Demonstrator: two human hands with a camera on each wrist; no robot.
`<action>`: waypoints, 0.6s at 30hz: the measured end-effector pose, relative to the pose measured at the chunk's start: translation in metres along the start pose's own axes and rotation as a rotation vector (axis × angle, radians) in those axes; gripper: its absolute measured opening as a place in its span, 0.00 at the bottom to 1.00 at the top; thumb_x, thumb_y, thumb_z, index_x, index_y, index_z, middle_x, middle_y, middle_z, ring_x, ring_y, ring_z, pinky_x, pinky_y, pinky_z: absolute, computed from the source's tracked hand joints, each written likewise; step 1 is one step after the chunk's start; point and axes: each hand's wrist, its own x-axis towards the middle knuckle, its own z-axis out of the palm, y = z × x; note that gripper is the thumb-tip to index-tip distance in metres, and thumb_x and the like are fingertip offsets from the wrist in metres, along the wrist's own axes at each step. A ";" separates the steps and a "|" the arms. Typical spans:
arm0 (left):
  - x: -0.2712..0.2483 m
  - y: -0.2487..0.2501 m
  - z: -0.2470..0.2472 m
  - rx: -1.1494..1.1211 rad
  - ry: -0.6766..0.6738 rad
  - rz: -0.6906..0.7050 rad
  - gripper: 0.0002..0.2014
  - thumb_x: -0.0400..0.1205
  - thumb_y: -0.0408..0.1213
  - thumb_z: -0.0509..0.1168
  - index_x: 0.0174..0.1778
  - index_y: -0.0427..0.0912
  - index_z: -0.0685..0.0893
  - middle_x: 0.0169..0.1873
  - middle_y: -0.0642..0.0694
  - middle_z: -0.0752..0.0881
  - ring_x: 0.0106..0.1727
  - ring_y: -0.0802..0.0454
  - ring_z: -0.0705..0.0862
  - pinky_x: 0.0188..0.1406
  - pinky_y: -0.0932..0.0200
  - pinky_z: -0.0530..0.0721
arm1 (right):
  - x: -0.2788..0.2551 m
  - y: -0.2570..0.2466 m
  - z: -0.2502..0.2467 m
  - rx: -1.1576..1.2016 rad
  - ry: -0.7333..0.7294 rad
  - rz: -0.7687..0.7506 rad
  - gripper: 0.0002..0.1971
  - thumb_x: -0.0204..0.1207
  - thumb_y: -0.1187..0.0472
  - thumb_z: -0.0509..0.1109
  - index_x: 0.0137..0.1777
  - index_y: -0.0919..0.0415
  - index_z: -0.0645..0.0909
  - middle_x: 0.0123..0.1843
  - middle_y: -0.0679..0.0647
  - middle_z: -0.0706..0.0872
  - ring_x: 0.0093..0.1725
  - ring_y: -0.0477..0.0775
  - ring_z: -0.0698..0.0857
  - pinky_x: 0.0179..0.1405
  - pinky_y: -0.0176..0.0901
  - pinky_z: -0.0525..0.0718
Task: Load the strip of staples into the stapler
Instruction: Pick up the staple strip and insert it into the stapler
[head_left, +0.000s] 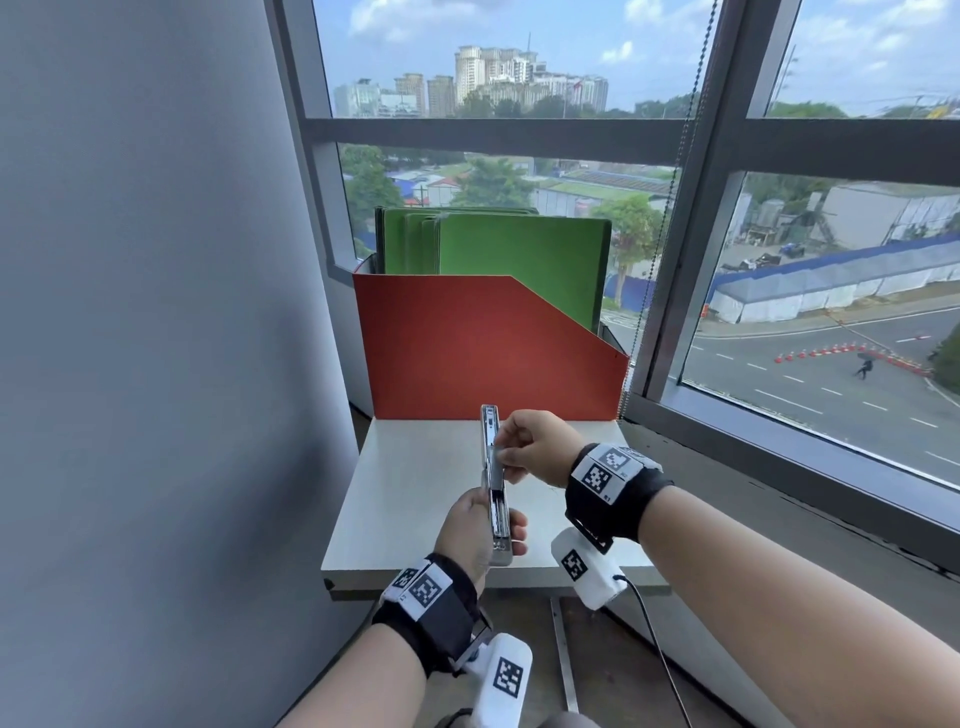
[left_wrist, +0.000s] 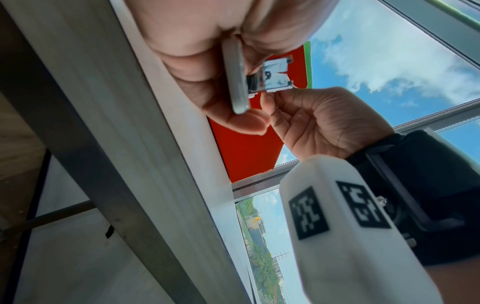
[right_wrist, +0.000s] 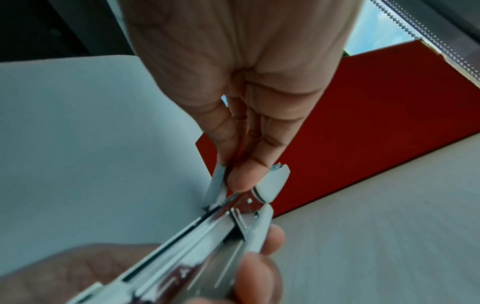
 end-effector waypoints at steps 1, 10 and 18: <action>0.001 0.000 0.000 0.004 0.004 0.001 0.11 0.82 0.28 0.48 0.52 0.38 0.76 0.28 0.37 0.82 0.20 0.49 0.79 0.18 0.61 0.79 | 0.000 0.000 0.000 0.013 0.000 0.000 0.07 0.75 0.73 0.67 0.41 0.61 0.76 0.36 0.63 0.87 0.33 0.60 0.86 0.49 0.63 0.89; 0.002 -0.002 0.001 0.018 0.010 -0.010 0.12 0.82 0.29 0.49 0.53 0.37 0.77 0.27 0.38 0.84 0.21 0.48 0.80 0.21 0.59 0.80 | -0.001 -0.001 -0.001 -0.044 0.006 0.002 0.07 0.76 0.70 0.67 0.41 0.58 0.76 0.35 0.59 0.88 0.35 0.59 0.88 0.49 0.67 0.88; 0.001 0.001 -0.001 0.014 0.012 -0.005 0.14 0.84 0.32 0.47 0.54 0.35 0.78 0.29 0.37 0.84 0.24 0.47 0.81 0.24 0.57 0.81 | -0.003 0.000 0.002 -0.121 -0.054 -0.013 0.09 0.73 0.71 0.69 0.38 0.58 0.78 0.35 0.58 0.86 0.35 0.57 0.86 0.49 0.63 0.89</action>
